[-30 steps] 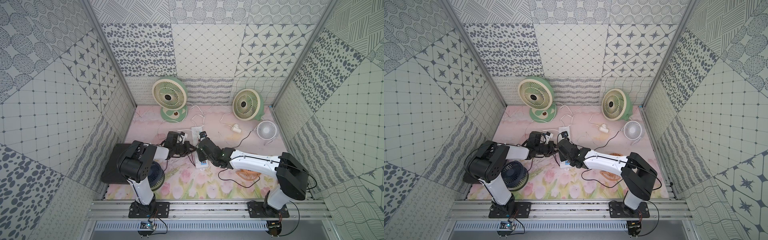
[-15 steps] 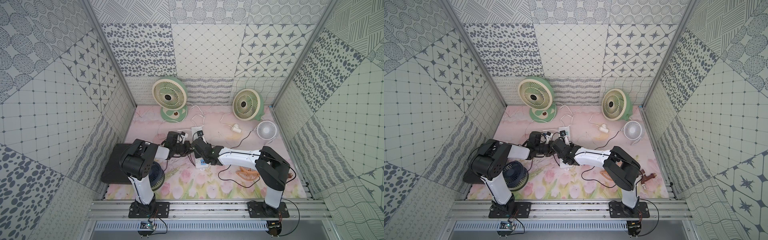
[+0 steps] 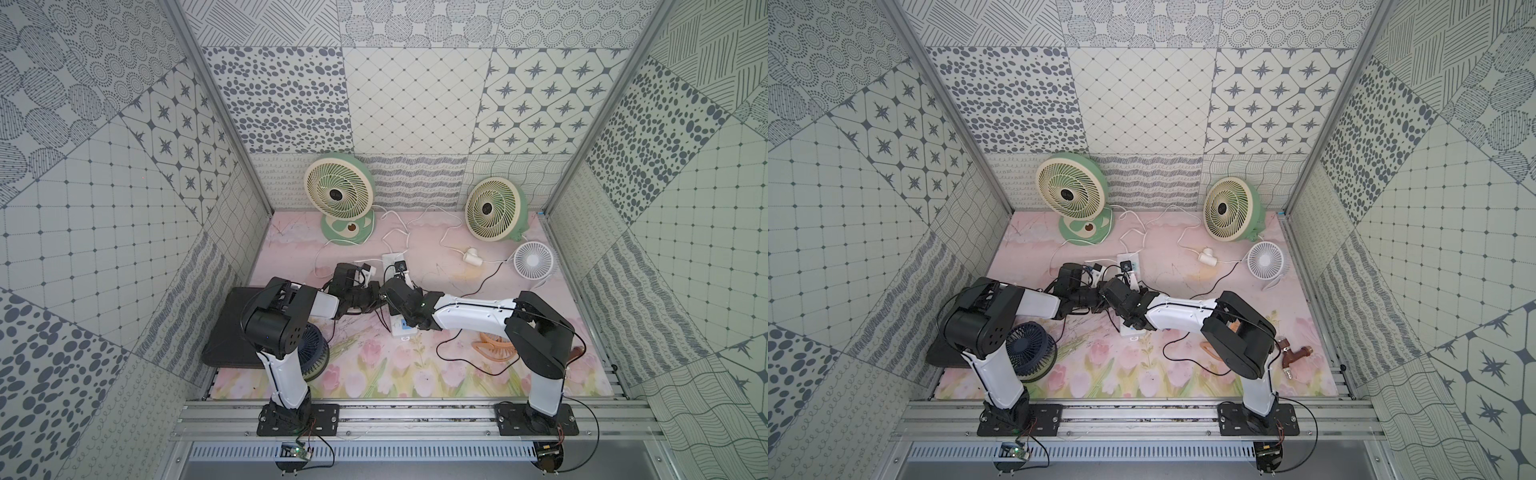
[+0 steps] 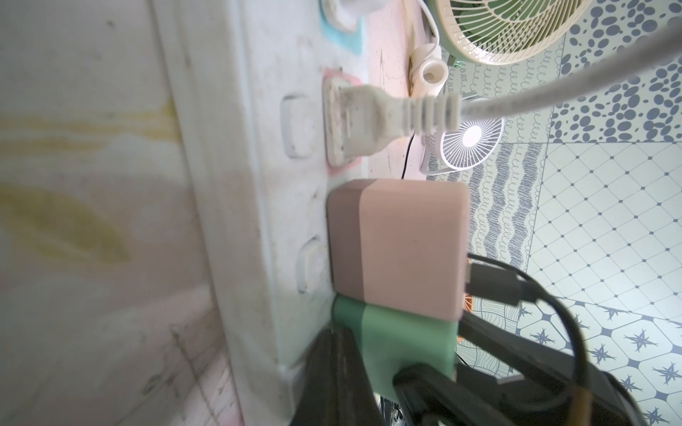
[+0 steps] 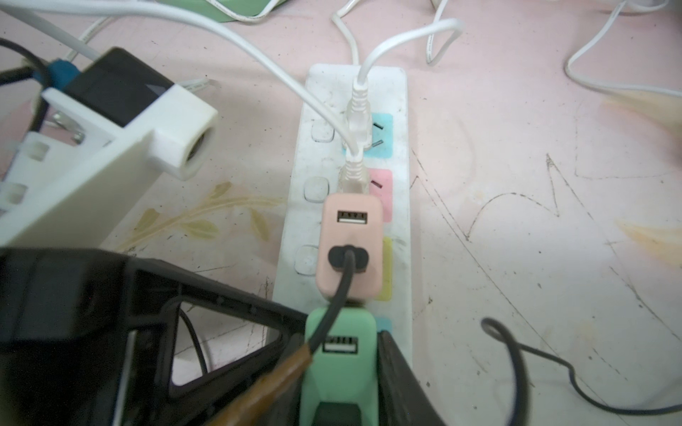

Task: Unplug the desk fan from the power strip
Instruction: Remove the plug from the socket.

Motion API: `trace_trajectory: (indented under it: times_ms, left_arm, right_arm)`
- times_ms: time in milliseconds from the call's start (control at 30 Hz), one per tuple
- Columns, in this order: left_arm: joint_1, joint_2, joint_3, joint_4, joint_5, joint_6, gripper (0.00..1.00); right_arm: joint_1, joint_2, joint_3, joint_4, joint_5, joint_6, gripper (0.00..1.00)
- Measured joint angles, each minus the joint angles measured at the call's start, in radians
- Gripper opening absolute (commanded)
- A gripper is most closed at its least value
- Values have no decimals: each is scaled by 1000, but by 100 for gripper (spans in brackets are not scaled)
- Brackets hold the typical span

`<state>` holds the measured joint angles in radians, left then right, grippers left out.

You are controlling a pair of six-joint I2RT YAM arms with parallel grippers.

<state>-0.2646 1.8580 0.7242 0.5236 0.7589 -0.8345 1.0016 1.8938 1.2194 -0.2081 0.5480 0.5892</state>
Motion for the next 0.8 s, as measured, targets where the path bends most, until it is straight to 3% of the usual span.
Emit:
trace_trajectory:
  times_ms: [267,600,800]
  left_arm:
    - [1,0,0,0,-1,1,0]
    - [3,0,0,-1,-4,1,0]
    - [5,0,0,-2,-3,1,0]
  right_arm:
    - [37,24,26,-23,72,-13,14]
    - [-14,-22,-38,40,-24,71,14]
    - [29,0,-2,-4,37,45,14]
